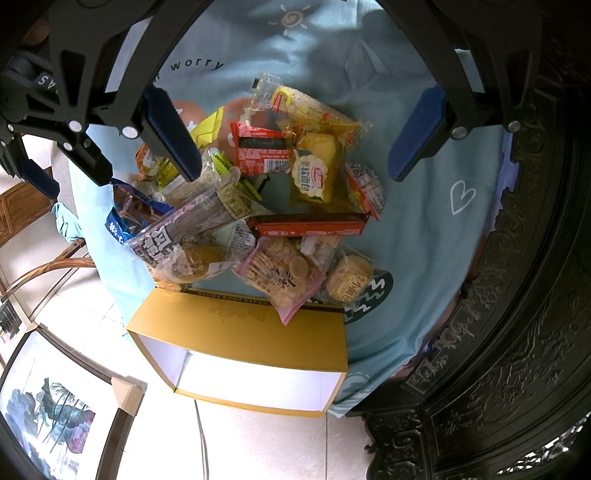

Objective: Organize snacks

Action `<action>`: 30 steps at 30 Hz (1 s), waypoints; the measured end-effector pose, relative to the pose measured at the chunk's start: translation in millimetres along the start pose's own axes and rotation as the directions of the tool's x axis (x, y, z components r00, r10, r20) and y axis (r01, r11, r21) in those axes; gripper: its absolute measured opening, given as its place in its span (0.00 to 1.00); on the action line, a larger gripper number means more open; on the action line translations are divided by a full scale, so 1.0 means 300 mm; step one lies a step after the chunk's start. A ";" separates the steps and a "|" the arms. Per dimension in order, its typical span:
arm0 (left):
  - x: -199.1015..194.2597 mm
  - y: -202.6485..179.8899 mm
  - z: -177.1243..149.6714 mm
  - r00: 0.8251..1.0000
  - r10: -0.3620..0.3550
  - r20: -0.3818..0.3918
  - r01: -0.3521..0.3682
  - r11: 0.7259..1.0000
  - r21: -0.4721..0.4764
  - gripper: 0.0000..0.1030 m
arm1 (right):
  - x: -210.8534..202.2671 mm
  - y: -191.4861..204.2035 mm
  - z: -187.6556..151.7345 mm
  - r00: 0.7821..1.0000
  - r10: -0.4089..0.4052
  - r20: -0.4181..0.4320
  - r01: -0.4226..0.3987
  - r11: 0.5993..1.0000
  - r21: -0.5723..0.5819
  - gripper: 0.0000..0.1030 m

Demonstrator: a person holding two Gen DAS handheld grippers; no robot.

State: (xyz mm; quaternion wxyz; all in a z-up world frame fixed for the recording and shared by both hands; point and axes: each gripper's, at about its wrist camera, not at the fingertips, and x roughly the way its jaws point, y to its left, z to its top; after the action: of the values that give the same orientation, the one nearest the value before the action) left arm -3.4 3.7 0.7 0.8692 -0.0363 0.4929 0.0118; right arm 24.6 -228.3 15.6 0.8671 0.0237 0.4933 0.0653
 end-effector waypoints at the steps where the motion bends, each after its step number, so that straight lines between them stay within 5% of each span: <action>1: 0.001 0.000 -0.001 1.000 0.000 0.000 0.000 1.000 0.000 0.98 | 0.002 -0.002 0.000 1.000 0.000 -0.001 0.000 1.000 0.000 0.99; 14: 0.089 0.032 0.007 1.000 -0.015 -0.012 0.015 0.999 0.036 0.98 | 0.052 -0.060 -0.034 1.000 0.015 -0.012 -0.015 1.000 -0.004 0.99; 30: 0.297 0.088 -0.043 0.995 0.051 -0.091 -0.047 0.998 0.046 0.97 | 0.188 -0.101 -0.093 0.997 0.064 -0.047 -0.065 0.998 -0.020 0.99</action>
State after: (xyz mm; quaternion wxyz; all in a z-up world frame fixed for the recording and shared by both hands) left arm 30.0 27.8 -83.7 0.8456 -0.0057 0.5334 0.0209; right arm 31.7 -251.1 -50.0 0.8530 0.0289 0.5116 0.0988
